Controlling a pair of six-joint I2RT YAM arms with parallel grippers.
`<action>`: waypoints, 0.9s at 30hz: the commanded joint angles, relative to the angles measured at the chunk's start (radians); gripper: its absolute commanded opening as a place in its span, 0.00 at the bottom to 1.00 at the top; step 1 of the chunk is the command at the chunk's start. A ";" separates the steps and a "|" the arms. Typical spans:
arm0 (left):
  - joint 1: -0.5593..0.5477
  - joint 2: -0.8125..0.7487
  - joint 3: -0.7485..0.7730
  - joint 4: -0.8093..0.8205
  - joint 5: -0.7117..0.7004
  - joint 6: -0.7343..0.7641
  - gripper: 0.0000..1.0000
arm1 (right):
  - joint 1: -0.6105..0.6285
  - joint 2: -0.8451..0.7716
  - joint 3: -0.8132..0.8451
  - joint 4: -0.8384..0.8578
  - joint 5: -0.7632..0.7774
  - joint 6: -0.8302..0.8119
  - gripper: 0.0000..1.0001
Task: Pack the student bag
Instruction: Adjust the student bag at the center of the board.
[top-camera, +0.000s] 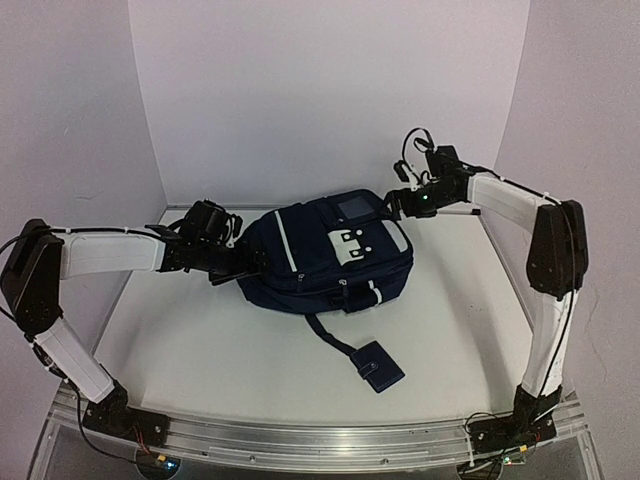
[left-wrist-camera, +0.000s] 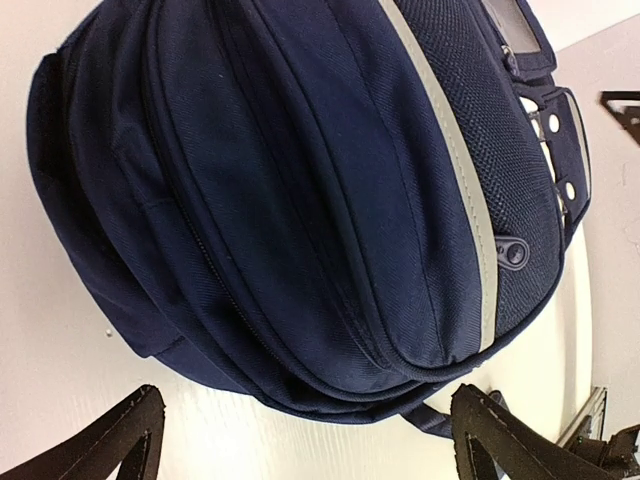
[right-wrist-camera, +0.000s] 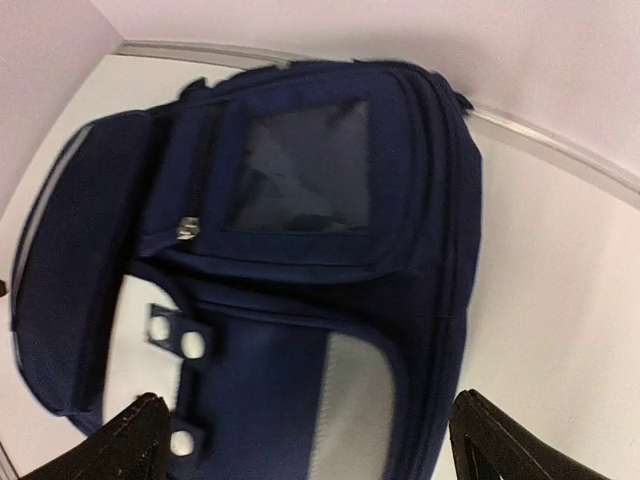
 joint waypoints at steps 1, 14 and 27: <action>-0.003 -0.005 0.002 0.079 0.035 -0.023 1.00 | -0.013 0.116 0.013 -0.059 -0.025 0.009 0.95; -0.008 -0.088 0.047 -0.039 -0.052 0.068 1.00 | 0.064 -0.063 -0.397 -0.066 -0.448 0.024 0.55; -0.349 0.260 0.542 -0.402 -0.395 0.232 1.00 | 0.115 -0.182 -0.559 0.040 -0.456 0.115 0.64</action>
